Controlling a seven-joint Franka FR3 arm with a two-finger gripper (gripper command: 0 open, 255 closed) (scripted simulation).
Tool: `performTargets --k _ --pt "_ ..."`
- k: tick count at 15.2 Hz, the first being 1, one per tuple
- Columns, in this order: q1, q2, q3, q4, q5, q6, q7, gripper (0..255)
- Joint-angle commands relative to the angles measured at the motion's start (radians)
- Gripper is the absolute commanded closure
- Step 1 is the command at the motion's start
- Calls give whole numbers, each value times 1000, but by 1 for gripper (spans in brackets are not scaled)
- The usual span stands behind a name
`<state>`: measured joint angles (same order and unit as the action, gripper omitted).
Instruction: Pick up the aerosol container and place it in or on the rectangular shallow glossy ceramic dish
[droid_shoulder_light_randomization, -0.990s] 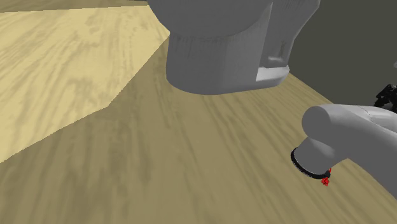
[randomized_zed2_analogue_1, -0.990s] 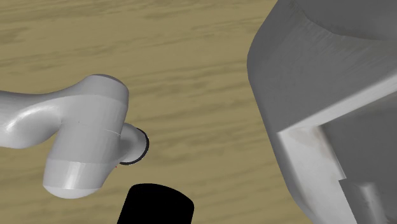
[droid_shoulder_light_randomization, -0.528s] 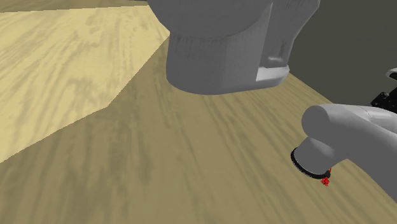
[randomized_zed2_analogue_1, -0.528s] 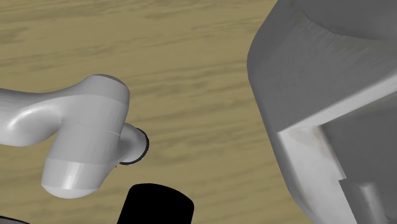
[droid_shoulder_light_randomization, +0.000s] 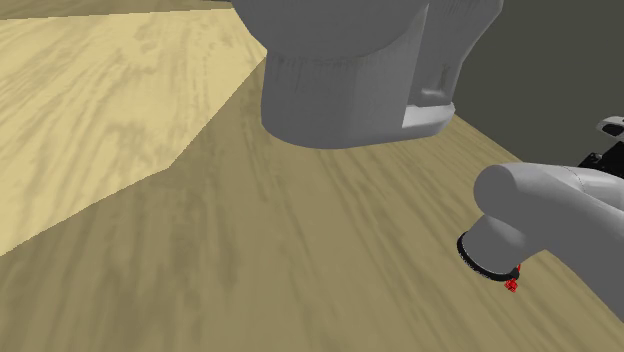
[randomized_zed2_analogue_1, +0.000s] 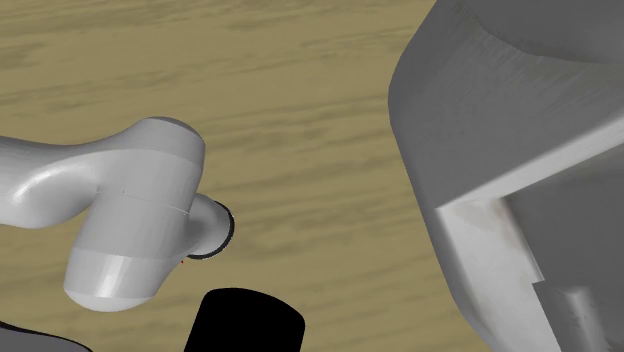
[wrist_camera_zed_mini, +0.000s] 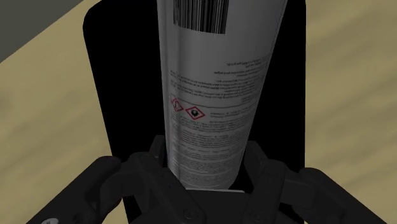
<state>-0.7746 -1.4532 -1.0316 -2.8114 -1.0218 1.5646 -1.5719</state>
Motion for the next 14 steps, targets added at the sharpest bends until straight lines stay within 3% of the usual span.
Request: performTargets --k 1,4,5,10,14 --pt "2 0 -2 -8 6 -2 2 255" --pt "2 0 -2 -8 6 -2 2 255" --pt "0 -1 1 -7 9 -5 0 0" --pt "2 0 -2 -8 6 -2 2 0" --pt "38 8 131 77 129 -82 -3 0"
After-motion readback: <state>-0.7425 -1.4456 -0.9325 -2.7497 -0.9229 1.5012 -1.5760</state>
